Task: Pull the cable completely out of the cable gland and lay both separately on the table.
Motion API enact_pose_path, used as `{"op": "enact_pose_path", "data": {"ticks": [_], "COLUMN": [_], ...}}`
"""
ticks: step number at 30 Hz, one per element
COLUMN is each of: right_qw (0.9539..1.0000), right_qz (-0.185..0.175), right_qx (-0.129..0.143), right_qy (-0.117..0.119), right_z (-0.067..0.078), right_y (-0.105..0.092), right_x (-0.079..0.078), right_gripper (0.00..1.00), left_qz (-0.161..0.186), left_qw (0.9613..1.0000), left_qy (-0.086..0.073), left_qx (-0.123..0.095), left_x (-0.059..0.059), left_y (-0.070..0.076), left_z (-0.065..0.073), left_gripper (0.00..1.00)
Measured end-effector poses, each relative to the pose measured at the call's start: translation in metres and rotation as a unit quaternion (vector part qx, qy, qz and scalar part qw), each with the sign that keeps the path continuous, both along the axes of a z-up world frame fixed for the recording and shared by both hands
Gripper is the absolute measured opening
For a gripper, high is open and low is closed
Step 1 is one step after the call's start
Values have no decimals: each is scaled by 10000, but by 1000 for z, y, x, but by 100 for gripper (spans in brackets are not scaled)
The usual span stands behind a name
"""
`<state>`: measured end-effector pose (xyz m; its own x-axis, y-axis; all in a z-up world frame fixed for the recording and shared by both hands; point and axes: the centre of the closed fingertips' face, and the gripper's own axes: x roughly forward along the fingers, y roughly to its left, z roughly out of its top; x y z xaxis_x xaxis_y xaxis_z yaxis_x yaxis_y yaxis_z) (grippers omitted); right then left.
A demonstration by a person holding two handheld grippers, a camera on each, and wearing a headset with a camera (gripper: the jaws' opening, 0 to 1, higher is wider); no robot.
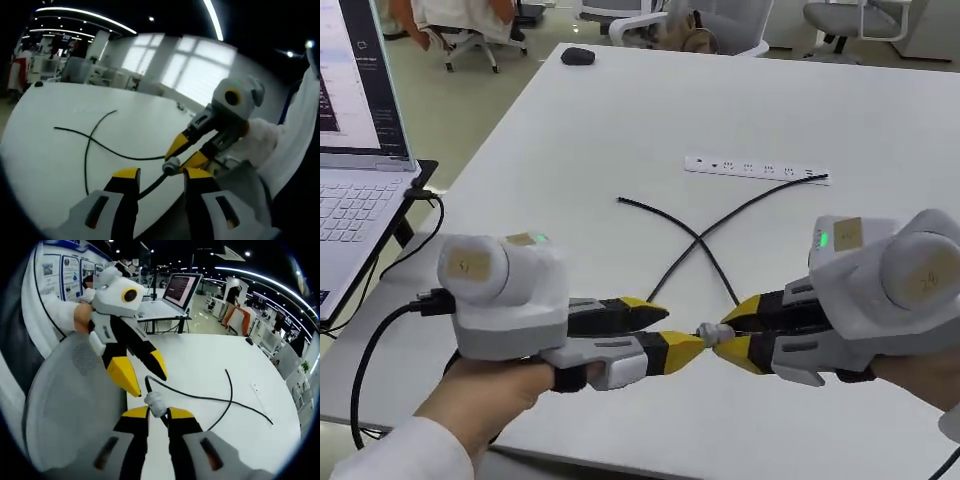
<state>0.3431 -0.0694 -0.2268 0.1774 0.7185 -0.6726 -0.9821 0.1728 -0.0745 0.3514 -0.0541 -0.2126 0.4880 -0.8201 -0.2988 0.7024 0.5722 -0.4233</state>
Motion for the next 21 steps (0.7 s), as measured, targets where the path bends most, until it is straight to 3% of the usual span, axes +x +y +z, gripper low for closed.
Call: {"op": "enact_pose_path", "data": {"ticks": [3, 7, 11, 18, 21], "right_qw": [9999, 9996, 9992, 9974, 9961], "right_qz": [45, 112, 163, 335, 380], "right_qx": [86, 186, 226, 205, 171], "right_qy": [-52, -173, -281, -610, -777], "right_z": [5, 15, 23, 41, 46], "right_y": [2, 4, 3, 3, 3], "right_x": [0, -1, -3, -9, -8], "right_gripper": [12, 11, 11, 11, 12], "left_qz": [-245, -589, -863, -1108, -1123], "left_qw": [9995, 9979, 9951, 9920, 9914], "left_qy": [-24, -206, -378, -443, -309], "left_qx": [-218, -172, -292, -405, -594], "left_x": [-3, -6, -9, -14, -15], "left_y": [-7, -11, -13, -13, -13], "left_z": [7, 15, 24, 36, 41], "left_gripper": [35, 30, 27, 17, 17]}}
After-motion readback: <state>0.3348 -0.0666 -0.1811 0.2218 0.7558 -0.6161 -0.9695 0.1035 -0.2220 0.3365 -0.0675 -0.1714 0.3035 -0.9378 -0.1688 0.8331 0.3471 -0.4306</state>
